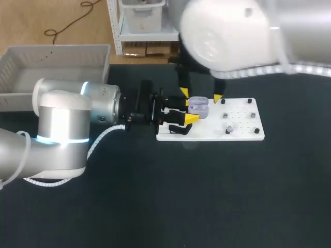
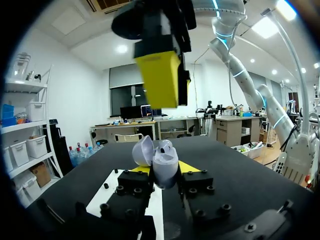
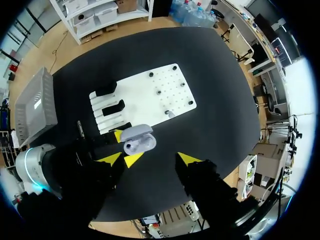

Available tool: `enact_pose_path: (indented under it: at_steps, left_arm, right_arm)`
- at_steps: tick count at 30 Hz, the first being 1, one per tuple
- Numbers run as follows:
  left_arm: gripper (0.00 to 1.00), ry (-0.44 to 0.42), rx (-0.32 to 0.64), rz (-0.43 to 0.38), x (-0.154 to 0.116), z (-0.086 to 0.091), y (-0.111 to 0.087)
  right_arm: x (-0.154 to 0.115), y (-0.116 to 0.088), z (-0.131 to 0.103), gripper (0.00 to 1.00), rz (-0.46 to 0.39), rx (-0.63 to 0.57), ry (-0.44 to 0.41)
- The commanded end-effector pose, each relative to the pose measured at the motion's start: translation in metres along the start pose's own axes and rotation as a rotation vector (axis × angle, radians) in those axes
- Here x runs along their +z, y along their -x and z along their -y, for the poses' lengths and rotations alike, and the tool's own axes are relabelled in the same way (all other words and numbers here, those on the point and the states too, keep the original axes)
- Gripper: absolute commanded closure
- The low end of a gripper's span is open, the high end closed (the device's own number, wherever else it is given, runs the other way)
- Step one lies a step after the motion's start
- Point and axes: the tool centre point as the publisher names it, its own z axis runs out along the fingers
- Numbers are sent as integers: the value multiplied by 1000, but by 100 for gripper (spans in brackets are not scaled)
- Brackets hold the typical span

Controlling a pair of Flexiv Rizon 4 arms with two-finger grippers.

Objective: Pick up each earbud case from the left stands, insert the matching earbuds, close the lid, and place the case in the box.

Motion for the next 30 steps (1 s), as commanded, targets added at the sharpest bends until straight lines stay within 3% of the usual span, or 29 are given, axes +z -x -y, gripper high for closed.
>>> enact_pose_path:
  at_steps: [1,6,11,24,30]
  left_arm:
    - [100,-2,0,-1,0,-1,0]
    - [100,-2,0,-1,0,-1,0]
    - [100,-2,0,-1,0,-1,0]
    - [100,-2,0,-1,0,-1,0]
    - [100,3,-27,-2,-19,-2,-1]
  right_arm:
    - [-7,-13,56,39,75,2,215]
    - [-2,-15,72,51,80,-8,240]
    - [10,-17,77,52,64,-39,255]
    - [48,-13,73,53,137,-189,108]
    - [63,-5,75,55,159,-222,79]
